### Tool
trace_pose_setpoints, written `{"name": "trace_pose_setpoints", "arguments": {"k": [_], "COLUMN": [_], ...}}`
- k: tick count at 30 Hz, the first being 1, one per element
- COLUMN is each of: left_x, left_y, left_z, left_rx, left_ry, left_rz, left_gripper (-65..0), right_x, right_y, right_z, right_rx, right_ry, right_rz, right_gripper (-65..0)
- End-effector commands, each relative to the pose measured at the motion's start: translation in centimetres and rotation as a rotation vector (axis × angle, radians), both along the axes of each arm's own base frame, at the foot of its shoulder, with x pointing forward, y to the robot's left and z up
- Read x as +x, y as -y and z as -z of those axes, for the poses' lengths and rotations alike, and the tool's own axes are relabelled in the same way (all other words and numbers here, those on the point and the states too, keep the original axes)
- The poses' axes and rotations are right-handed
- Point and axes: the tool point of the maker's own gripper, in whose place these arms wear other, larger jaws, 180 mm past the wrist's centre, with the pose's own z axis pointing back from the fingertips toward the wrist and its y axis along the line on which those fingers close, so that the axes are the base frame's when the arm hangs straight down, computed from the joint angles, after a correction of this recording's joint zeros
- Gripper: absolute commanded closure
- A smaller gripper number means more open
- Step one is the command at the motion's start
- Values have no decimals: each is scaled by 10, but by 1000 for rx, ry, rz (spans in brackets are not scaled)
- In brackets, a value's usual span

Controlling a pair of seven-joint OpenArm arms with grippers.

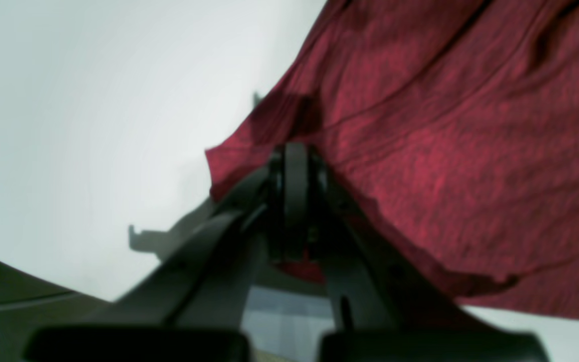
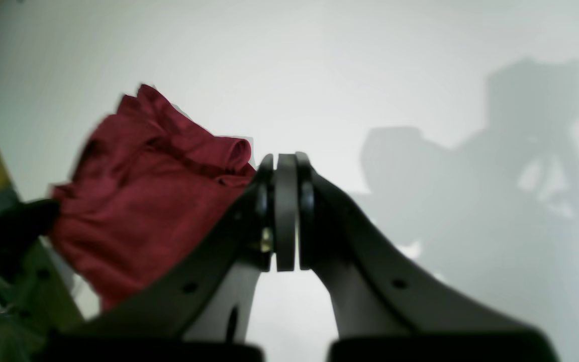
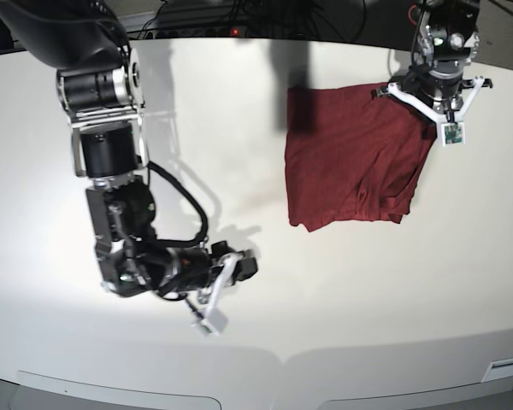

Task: Fold the T-shirt properly
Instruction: 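Move the right gripper to the red square's edge and grasp it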

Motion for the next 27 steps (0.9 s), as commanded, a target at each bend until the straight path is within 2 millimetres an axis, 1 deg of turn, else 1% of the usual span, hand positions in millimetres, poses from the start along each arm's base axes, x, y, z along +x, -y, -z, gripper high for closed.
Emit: {"name": "trace_pose_setpoints", "arguments": {"k": [1, 5, 8, 11, 14, 17, 20, 22, 24, 27], "left_x": [4, -2, -6, -8, -8, -8, -4, 0, 2, 2], "left_y": [-3, -3, -3, -3, -3, -3, -3, -3, -5, -9], "left_z": [-9, -6, -4, -3, -3, -3, -7, -10, -11, -3], "left_rx": [19, 19, 19, 19, 19, 20, 26, 31, 41, 55], "left_ry": [38, 23, 13, 8, 8, 9, 43, 72, 98, 90], "left_rz": [2, 2, 2, 2, 3, 3, 8, 14, 17, 13], "left_gripper": [0, 0, 0, 0, 0, 0, 0, 0, 0, 0], "right_x": [12, -2, -16, -26, -36, -42, -46, -49, -51, -55], "right_y": [-13, -58, -83, -100, -109, -105, -93, -80, -63, -40], "right_z": [-20, -8, 2, 12, 25, 41, 56, 67, 76, 86], "right_rx": [27, -11, -26, -32, -55, -111, -155, -191, -216, -235], "right_ry": [66, 90, 103, 121, 133, 155, 175, 177, 165, 144], "right_rz": [-16, -101, -143, -155, -159, -159, -151, -147, -137, -119], "right_gripper": [0, 0, 0, 0, 0, 0, 0, 0, 0, 0]}}
